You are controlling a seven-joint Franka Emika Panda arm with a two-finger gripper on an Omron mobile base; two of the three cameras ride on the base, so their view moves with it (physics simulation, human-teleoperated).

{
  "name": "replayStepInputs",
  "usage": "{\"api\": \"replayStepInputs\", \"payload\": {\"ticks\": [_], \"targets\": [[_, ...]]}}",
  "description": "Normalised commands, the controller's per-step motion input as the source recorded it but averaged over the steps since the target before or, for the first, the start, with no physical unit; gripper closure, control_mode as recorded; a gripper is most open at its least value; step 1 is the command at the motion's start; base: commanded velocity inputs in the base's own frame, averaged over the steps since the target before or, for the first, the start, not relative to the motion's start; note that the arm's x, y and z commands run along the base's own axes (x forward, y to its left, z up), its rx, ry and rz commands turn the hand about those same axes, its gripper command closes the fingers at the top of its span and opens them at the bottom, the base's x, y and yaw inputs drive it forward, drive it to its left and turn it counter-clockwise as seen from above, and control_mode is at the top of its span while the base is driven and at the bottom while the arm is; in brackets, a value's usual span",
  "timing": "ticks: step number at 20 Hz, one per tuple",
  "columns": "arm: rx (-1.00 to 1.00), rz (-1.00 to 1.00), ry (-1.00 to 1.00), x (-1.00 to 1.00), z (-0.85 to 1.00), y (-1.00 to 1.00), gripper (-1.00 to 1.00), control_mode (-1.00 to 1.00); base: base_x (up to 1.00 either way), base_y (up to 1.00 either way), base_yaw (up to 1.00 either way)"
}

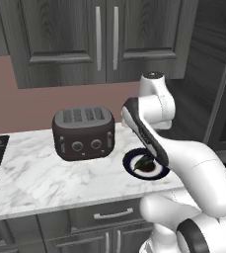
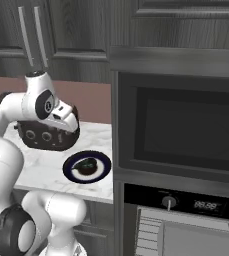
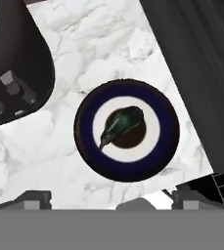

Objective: Place the eggplant on the rack of the oven.

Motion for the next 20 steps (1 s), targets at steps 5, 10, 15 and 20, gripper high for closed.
{"api": "replayStepInputs", "payload": {"ticks": [5,10,15,20], "targets": [[0.11,-0.43,0.00,-0.02,-0.64,0.00,-1.00,-1.00,0.00,0.00,0.00],[0.35,-0.46,-0.01,0.00,-0.39,0.00,-1.00,-1.00,0.00,0.00,0.00],[0.23,-0.37,-0.02,0.07,-0.23,-0.01,-1.00,-1.00,0.00,0.00,0.00],[0.00,-0.33,0.00,0.14,-0.49,0.00,-1.00,-1.00,0.00,0.00,0.00]]}}
